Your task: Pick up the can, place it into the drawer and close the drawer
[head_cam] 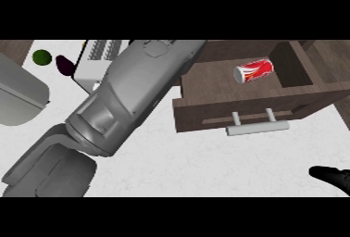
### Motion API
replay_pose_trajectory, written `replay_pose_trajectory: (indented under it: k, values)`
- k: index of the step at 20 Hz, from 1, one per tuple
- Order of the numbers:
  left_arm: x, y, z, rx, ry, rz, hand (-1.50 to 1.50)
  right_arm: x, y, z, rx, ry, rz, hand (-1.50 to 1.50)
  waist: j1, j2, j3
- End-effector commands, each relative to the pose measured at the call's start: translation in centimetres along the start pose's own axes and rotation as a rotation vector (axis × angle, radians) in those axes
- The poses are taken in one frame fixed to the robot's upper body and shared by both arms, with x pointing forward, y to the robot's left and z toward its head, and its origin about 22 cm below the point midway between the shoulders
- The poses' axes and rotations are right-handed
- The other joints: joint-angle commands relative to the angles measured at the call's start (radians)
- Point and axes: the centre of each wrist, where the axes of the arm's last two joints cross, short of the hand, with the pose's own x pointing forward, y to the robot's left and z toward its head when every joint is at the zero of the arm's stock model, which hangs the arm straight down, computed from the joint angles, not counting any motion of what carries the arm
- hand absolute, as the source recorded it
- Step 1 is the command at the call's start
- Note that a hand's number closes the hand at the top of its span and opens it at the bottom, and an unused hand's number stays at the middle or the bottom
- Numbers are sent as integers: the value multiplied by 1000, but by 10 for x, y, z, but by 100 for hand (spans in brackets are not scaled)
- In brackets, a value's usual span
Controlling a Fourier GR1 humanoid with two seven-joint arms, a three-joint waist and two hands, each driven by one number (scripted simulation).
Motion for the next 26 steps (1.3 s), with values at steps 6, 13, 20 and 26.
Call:
replay_pose_trajectory:
  k: [6, 13, 20, 26]
  values:
    - [-4, 3, -2, -5, 12, 85, -150, 4, 15, -29, 99, -110, 277, -150, 17, 7, -1]
    - [11, -1, -2, 33, -18, 88, -150, -19, 50, -41, 178, -147, 507, -150, 38, 2, -1]
    - [1, 2, -3, 11, -23, 73, -150, -65, 94, -67, 233, -111, 679, -150, 86, -8, -2]
    - [1, 25, -15, -17, 6, 85, -150, -98, 122, -82, 241, -122, 829, -150, 110, -12, -3]
